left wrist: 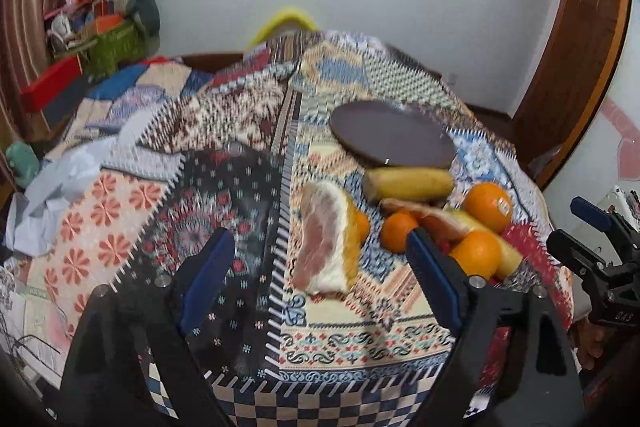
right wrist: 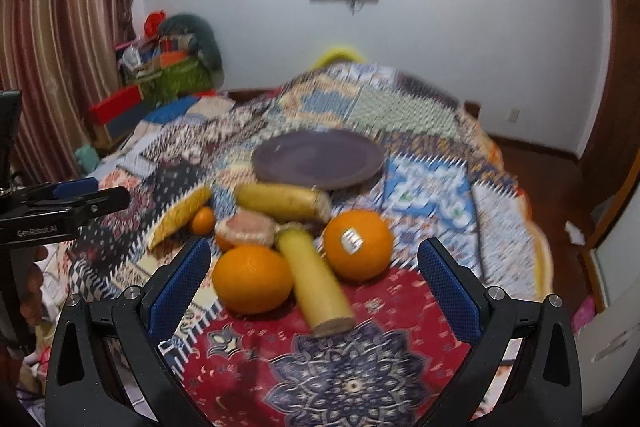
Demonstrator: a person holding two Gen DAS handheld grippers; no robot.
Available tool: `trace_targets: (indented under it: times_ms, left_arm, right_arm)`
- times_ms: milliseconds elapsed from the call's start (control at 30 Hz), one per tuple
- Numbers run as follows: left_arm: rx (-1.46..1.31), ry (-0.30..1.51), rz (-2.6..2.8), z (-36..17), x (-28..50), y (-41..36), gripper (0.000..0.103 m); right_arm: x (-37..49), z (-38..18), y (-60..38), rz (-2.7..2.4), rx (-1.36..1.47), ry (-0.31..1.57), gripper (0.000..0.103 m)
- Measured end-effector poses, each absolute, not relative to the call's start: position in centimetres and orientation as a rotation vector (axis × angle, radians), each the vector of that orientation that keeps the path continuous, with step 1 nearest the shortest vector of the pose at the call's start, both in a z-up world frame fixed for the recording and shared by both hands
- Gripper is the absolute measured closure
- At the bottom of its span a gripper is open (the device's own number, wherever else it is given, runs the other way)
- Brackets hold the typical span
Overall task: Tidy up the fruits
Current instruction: 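Move left tool to the pink pomelo wedge while right tool approaches the large orange, then grasp the pomelo wedge with left tool while right tool grasps and lifts the large orange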
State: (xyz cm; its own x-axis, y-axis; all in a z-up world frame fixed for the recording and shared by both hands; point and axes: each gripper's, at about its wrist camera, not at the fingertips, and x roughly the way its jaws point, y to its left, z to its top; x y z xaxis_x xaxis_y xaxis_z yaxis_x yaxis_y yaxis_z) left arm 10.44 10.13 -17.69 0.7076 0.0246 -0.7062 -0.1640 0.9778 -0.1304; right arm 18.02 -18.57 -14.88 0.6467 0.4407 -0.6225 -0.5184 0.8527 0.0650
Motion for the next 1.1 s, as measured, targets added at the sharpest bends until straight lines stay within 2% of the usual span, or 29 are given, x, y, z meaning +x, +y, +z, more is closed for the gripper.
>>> trace_targets:
  times_ms: [133,233,333,400,600,833,967,1100]
  left_arm:
    - [-0.198,0.823,0.096,-19.3,10.9,10.5,0.016]
    - [-0.188,0.849,0.086,-20.1,11.5,10.4,0.023]
    - [-0.166,0.876,0.078,-21.0,12.3,10.0,0.033]
    - [-0.166,0.897,0.062,-21.6,12.8,9.9,0.044]
    - [-0.16,0.933,0.034,-23.2,13.9,9.6,0.055]
    - [-0.138,0.926,0.035,-23.6,14.1,9.4,0.057]
    - [-0.138,0.925,0.04,-23.6,14.1,9.5,0.059]
    - [-0.133,0.926,0.04,-23.3,13.6,9.4,0.06]
  right_arm:
    - [18.5,-16.3,-17.5,0.589,-0.129,0.726,0.0]
    - [18.7,-17.2,-16.5,0.615,-0.136,0.753,0.001]
    - [19.0,-17.8,-15.8,0.642,-0.141,0.776,0.01]
    - [19.2,-18.0,-15.6,0.656,-0.14,0.789,0.018]
    - [20.0,-18.7,-15.0,0.694,-0.128,0.826,0.028]
    - [20.2,-19.6,-14.0,0.721,-0.136,0.847,0.029]
    - [20.2,-19.7,-13.7,0.698,-0.158,0.844,0.04]
    - [20.5,-19.6,-14.3,0.7,-0.127,0.858,0.041]
